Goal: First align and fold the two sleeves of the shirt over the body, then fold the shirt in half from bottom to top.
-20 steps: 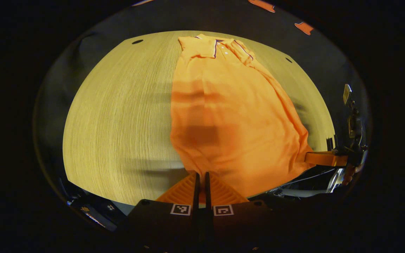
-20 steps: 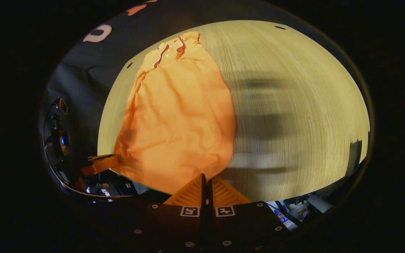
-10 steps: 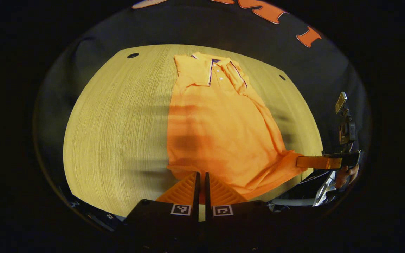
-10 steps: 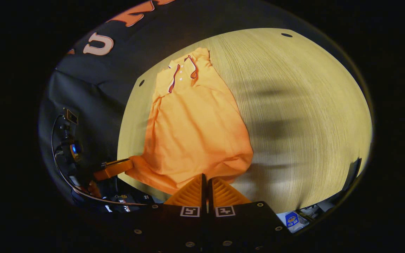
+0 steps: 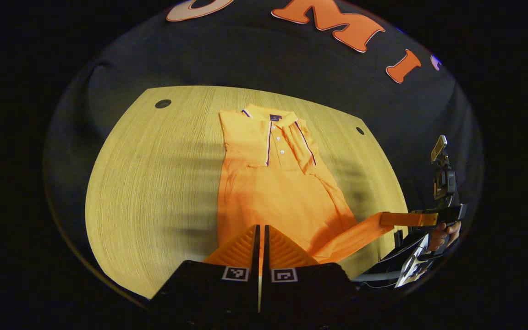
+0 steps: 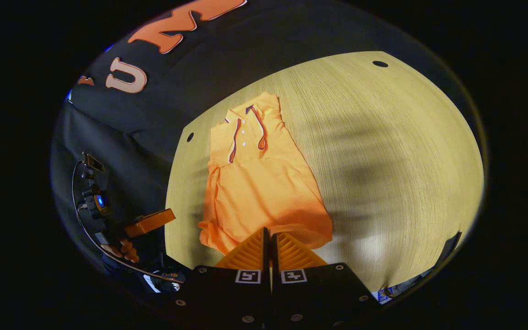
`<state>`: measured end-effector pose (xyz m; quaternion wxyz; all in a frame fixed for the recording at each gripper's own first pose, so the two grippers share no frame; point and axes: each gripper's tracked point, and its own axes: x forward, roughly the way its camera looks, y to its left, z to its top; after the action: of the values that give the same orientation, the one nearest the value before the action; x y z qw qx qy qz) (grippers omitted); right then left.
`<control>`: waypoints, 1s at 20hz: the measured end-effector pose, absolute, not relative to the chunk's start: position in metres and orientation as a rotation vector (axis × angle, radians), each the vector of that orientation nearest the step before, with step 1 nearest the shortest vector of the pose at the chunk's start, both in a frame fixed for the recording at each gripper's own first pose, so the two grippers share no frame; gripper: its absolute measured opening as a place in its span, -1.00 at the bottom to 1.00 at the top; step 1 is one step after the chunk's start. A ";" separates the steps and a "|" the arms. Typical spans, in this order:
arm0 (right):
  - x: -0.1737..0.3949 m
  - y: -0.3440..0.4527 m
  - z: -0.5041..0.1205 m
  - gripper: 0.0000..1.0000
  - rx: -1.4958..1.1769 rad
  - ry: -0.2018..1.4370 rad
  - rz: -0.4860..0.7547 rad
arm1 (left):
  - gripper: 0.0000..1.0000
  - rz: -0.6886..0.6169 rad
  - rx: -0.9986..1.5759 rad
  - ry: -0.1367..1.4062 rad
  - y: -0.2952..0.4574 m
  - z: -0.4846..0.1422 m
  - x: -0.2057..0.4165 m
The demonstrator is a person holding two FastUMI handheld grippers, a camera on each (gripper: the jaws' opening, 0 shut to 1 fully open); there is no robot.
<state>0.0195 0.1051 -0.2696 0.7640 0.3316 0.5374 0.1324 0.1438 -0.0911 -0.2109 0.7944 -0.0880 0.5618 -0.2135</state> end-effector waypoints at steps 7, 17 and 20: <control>0.008 0.110 -0.283 -0.96 0.718 1.203 0.255 | 0.01 -0.549 -0.078 1.371 -0.075 -0.269 0.113; -0.004 0.096 -0.287 -0.96 0.756 1.197 0.194 | 0.29 -0.737 0.074 1.291 -0.108 -0.312 0.113; -0.007 0.095 -0.289 -0.96 0.768 1.205 0.182 | 0.06 -0.702 0.140 1.265 -0.103 -0.319 0.119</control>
<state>-0.0073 0.0945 -0.2892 0.7516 0.3518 0.5517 0.0833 0.1191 -0.1028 -0.3189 0.7472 0.0639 0.5784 -0.3211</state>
